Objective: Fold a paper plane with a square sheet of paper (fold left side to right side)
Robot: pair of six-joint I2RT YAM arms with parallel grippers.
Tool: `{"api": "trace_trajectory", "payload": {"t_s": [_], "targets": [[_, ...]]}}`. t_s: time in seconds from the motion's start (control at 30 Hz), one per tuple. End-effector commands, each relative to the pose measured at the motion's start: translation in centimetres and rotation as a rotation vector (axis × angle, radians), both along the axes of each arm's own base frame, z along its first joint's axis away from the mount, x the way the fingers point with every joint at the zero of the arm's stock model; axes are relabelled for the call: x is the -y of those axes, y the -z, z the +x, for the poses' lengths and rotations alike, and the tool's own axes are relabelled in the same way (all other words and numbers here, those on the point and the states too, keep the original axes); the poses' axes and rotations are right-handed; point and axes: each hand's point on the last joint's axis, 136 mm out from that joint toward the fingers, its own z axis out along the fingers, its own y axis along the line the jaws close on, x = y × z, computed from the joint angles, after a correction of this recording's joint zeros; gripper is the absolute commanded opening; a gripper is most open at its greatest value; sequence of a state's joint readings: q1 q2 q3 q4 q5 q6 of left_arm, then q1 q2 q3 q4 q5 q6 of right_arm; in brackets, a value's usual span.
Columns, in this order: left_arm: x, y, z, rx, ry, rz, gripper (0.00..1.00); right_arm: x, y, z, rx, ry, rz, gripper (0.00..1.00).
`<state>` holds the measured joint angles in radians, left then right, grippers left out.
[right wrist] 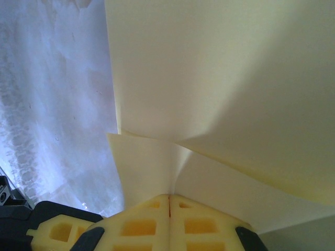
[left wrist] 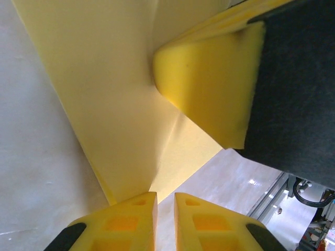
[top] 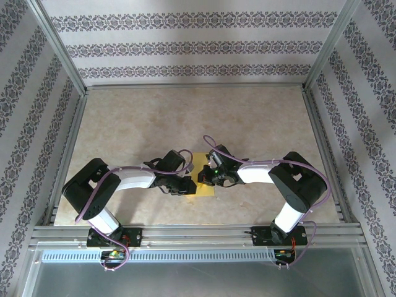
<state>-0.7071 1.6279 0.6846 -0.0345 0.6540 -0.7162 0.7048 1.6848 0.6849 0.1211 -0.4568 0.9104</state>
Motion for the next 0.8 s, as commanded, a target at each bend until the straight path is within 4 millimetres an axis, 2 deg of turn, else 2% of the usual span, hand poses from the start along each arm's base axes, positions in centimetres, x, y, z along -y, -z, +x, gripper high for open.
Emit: {"api": "trace_trajectory", "payload": {"t_s": [0.0,0.13,0.47,0.77], "targets": [[0.1,0.6,-0.5,-0.013,0.005,0.006,0.17,1.3,2.0,-1.4,-0.051,-0.013,-0.072,0.00],[-0.4,1.0,-0.6,-0.016,-0.003,0.037,0.16,1.0,1.5,-1.1,-0.037,-0.017,-0.059,0.00],[-1.1,1.8,-1.0,-0.034,-0.017,0.076,0.13,-0.4,-2.0,0.4,0.049,-0.037,0.011,0.00],[-0.9,2.1,-1.1,-0.045,-0.011,0.073,0.10,-0.2,-3.1,0.0,0.071,-0.037,0.031,0.00]]}}
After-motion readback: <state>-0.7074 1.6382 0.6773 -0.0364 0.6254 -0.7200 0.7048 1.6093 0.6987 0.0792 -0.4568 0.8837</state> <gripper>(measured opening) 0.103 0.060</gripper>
